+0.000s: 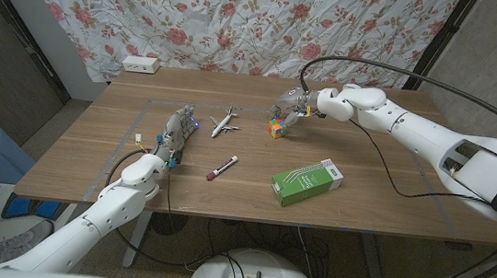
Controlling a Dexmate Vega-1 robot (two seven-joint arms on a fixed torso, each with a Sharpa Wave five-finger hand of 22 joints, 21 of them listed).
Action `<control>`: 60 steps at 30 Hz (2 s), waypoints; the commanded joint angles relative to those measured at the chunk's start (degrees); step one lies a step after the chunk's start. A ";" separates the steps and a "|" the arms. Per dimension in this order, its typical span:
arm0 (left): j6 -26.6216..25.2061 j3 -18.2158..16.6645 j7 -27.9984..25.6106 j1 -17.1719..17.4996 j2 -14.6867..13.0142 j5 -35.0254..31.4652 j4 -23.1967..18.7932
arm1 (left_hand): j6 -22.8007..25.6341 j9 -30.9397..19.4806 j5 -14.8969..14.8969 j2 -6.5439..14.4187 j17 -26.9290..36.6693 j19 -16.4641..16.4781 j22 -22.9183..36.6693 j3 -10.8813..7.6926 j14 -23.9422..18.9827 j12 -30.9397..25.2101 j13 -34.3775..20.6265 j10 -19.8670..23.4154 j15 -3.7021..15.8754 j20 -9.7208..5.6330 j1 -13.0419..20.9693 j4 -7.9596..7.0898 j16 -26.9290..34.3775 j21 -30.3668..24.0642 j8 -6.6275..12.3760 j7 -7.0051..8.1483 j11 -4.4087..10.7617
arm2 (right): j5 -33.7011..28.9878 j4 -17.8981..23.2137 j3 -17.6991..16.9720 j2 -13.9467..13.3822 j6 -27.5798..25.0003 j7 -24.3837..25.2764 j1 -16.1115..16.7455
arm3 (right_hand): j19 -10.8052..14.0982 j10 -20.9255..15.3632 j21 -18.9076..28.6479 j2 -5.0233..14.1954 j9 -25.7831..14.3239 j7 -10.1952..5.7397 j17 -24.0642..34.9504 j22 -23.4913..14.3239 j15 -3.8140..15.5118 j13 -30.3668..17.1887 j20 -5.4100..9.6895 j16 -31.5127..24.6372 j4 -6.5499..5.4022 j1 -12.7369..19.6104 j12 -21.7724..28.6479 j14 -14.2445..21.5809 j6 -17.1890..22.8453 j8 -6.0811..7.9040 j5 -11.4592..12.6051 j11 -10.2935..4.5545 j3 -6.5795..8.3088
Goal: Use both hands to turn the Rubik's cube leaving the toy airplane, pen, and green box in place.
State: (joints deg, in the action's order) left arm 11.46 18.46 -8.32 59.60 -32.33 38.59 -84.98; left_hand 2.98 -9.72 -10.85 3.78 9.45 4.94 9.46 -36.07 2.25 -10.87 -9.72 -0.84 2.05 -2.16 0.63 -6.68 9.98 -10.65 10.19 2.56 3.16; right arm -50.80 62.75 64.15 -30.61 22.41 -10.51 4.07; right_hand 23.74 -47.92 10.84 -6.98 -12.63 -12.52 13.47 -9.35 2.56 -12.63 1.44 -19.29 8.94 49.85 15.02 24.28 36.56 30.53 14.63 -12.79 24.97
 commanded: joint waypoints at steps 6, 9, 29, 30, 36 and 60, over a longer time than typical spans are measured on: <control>-0.09 0.03 -0.21 -0.01 -0.39 -0.36 -0.73 | 0.25 -0.12 -0.31 3.33 0.28 0.66 0.34 -0.17 -0.10 0.05 -0.22 0.32 2.08 -1.06 -0.18 -0.28 0.14 -0.33 0.08 0.06 0.20 | 1.68 3.56 -1.86 -1.76 -0.82 -0.86 1.18 | 0.80 -1.56 0.00 1.49 -0.36 -0.07 0.44 -0.15 8.50 -0.11 0.22 -0.72 -0.24 0.19 0.17 1.05 1.42 0.82 0.09 0.03 -0.38; 0.04 -0.03 0.09 0.08 -0.54 -0.27 -1.01 | 0.28 -0.12 -0.31 3.33 0.28 0.67 0.34 -0.18 -0.11 0.06 -0.22 0.30 2.07 -1.05 -0.17 -0.28 0.14 -0.33 0.09 0.05 0.10 | 2.33 4.47 -2.64 -2.14 -1.13 -1.01 1.80 | 0.82 -1.69 -0.01 1.62 -0.36 -0.07 0.49 -0.16 8.47 -0.09 0.19 -0.78 -0.29 0.15 0.12 1.09 1.51 0.86 0.05 0.03 -0.46; 0.11 -0.59 -0.14 0.71 -2.53 -1.61 -4.60 | 0.37 -0.12 -0.31 3.31 0.26 0.62 0.34 -0.22 -0.05 0.04 -0.22 0.36 2.04 -1.02 -0.08 -0.19 0.10 -0.30 0.12 0.02 0.19 | 7.11 13.21 -9.27 -5.69 -4.40 -1.70 7.70 | 0.92 -2.57 -0.08 2.26 -0.23 -0.07 0.64 -0.17 8.31 0.07 -0.91 -1.01 -0.55 -0.16 -0.44 1.35 1.94 1.03 -0.26 0.05 -1.08; -0.06 -0.66 -0.37 0.84 -2.74 -1.76 -5.08 | 0.43 -0.12 -0.31 3.31 0.25 0.63 0.34 -0.22 -0.05 0.05 -0.22 0.35 2.04 -1.02 -0.07 -0.18 0.09 -0.30 0.14 -0.03 0.11 | 7.44 13.63 -9.69 -5.83 -4.73 -1.62 8.10 | 0.92 -2.63 -0.08 2.30 -0.22 -0.07 0.65 -0.17 8.33 0.07 -0.92 -1.02 -0.54 -0.15 -0.45 1.36 1.98 1.04 -0.28 0.05 -1.10; -0.13 -1.17 -1.05 1.59 -3.74 -2.51 -7.26 | 0.63 -0.12 -0.31 3.31 0.24 0.62 0.33 -0.24 -0.06 0.03 -0.22 0.42 1.96 -0.99 -0.03 -0.12 0.09 -0.29 0.20 -0.06 0.02 | 9.04 15.96 -11.81 -6.42 -6.75 -1.15 10.35 | 1.17 -2.94 -0.01 2.42 -0.19 -0.06 0.67 -0.17 8.31 0.08 -1.07 -1.11 -0.57 -0.24 -0.54 1.50 2.21 1.12 -0.37 0.05 -1.29; -4.51 -1.02 -2.82 1.20 -7.54 -6.64 -13.78 | 1.26 -0.12 -0.29 3.07 0.18 0.84 0.33 -0.32 -0.13 -0.11 -0.22 0.91 1.97 -0.84 0.21 0.32 0.07 -0.34 0.33 -0.11 -0.03 | 18.73 23.20 -18.71 -6.78 -15.70 -0.24 18.06 | 1.73 -4.02 0.05 2.77 -0.05 -0.06 0.76 -0.19 8.17 0.08 -1.59 -1.53 -0.52 -0.32 -0.94 2.12 3.34 1.50 -0.79 0.07 -2.03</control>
State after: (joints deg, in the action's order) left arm 8.82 17.13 -10.30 61.25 -38.42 34.10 -96.01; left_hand 3.60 -9.72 -10.85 3.78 9.45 5.14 9.46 -36.22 2.25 -10.87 -9.72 -0.31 2.05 -1.95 0.63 -6.53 9.98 -10.65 10.19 2.35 3.06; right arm -36.23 82.24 48.60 -37.28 11.23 -11.44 18.39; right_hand 25.16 -51.50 10.84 -5.17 -12.43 -11.90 13.98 -9.36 2.76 -12.37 -0.01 -20.58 8.31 49.54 14.13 25.73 38.40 31.61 14.14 -12.70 23.21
